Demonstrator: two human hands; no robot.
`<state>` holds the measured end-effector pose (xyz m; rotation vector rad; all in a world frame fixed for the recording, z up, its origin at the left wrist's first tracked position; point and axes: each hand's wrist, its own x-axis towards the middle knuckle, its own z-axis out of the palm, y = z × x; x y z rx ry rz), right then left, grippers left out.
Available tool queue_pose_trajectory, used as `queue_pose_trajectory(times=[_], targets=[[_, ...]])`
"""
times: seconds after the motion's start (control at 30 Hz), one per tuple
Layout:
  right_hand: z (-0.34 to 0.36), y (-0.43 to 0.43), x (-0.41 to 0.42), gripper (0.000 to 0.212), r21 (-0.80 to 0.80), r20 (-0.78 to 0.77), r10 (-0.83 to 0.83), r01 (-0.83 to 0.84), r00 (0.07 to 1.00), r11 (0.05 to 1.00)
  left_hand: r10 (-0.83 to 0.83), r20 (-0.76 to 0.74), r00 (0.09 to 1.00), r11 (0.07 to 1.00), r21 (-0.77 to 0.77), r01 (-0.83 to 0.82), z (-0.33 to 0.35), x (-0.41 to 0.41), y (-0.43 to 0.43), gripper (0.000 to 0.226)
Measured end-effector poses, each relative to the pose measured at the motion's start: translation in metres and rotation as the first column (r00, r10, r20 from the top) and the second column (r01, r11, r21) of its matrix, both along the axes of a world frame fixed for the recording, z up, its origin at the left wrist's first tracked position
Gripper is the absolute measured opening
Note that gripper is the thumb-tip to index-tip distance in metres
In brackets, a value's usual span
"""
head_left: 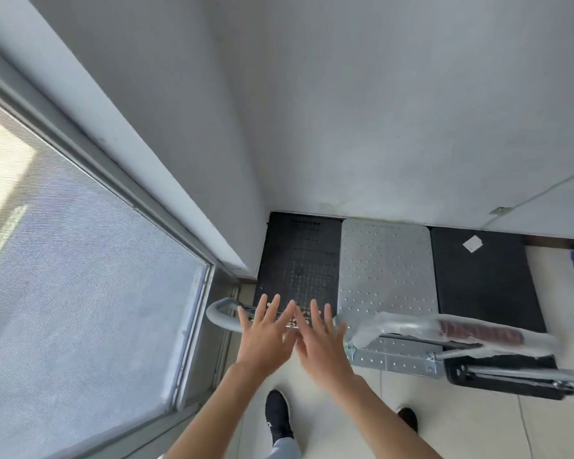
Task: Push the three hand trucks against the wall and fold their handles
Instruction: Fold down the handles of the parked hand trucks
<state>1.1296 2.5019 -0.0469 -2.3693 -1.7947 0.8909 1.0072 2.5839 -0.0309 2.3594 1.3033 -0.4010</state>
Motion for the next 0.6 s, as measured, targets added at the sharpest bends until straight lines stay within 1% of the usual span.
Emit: queue_pose_trajectory(times=[0.07, 0.13, 0.23, 0.37, 0.53, 0.6], targets=[[0.003, 0.008, -0.027, 0.060, 0.002, 0.030, -0.017, 0.017, 0.999, 1.000, -0.012, -0.052, 0.999, 1.000, 0.000, 0.012, -0.007, -0.032, 0.016, 0.060], [0.000, 0.011, -0.036, 0.056, 0.009, 0.030, -0.075, 0.075, 0.997, 0.997, -0.048, -0.079, 0.996, 0.998, -0.055, 0.044, -0.015, -0.047, 0.026, 0.064], [-0.010, 0.016, -0.030, 0.054, 0.012, 0.029, -0.091, 0.091, 0.995, 0.996, -0.078, -0.060, 0.995, 0.992, -0.102, 0.072, -0.023, -0.048, 0.030, 0.055], [-0.023, 0.027, -0.018, 0.055, -0.039, 0.077, -0.077, 0.080, 0.994, 0.996, -0.079, -0.031, 0.996, 0.994, -0.083, 0.076, -0.026, -0.035, 0.039, 0.051], [-0.026, 0.029, -0.018, 0.055, 0.005, 0.079, -0.101, 0.101, 0.992, 0.995, -0.090, -0.023, 0.996, 0.994, -0.062, 0.089, -0.028, -0.035, 0.042, 0.050], [-0.026, 0.026, -0.018, 0.056, -0.025, 0.099, -0.084, 0.087, 0.992, 0.996, -0.095, -0.026, 0.995, 0.993, -0.066, 0.094, -0.028, -0.037, 0.039, 0.049]])
